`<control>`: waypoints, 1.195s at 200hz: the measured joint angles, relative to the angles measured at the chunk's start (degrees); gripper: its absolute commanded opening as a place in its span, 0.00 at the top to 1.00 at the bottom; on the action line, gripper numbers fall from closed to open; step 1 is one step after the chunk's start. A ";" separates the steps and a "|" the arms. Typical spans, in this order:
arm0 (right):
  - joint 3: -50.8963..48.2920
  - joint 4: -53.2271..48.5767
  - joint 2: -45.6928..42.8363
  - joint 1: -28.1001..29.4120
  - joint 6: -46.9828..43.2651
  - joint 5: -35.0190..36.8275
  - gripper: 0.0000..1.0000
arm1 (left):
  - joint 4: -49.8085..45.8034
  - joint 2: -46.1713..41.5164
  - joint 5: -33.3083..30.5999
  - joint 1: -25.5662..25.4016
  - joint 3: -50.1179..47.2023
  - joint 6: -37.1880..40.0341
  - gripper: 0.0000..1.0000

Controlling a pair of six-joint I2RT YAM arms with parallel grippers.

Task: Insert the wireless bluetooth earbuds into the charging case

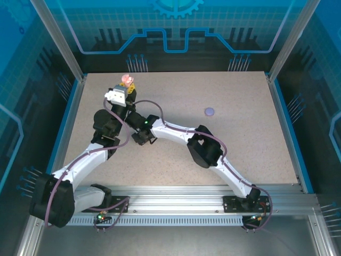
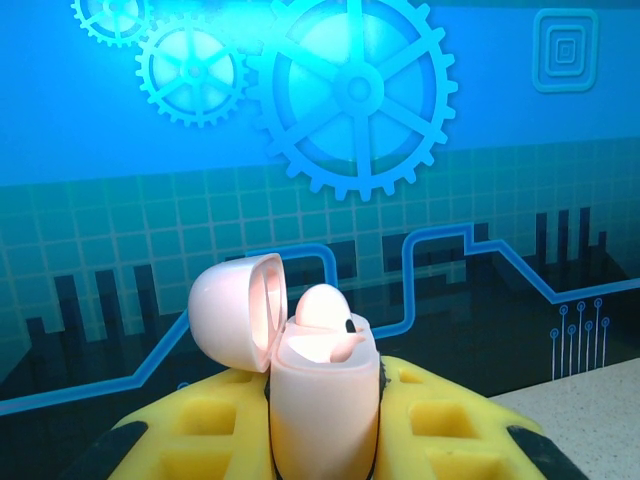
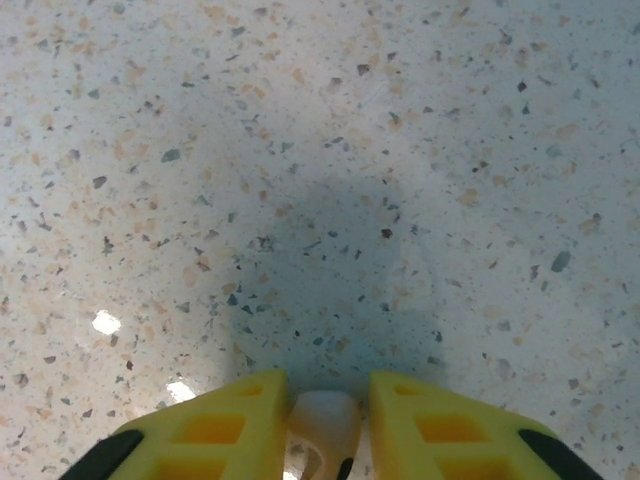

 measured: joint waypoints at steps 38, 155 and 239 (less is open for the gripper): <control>-0.61 0.17 -0.42 0.37 -0.02 1.44 0.88 | -0.02 0.00 0.02 0.00 0.00 -1.16 1.00; -29.73 4.52 -21.46 -2.89 0.28 5.07 0.89 | -4.17 -2.80 3.72 0.04 0.00 -3.45 1.00; -50.90 7.65 -35.58 -10.49 1.81 8.46 0.89 | -8.07 -2.97 7.34 -10.69 -1.33 -5.29 1.00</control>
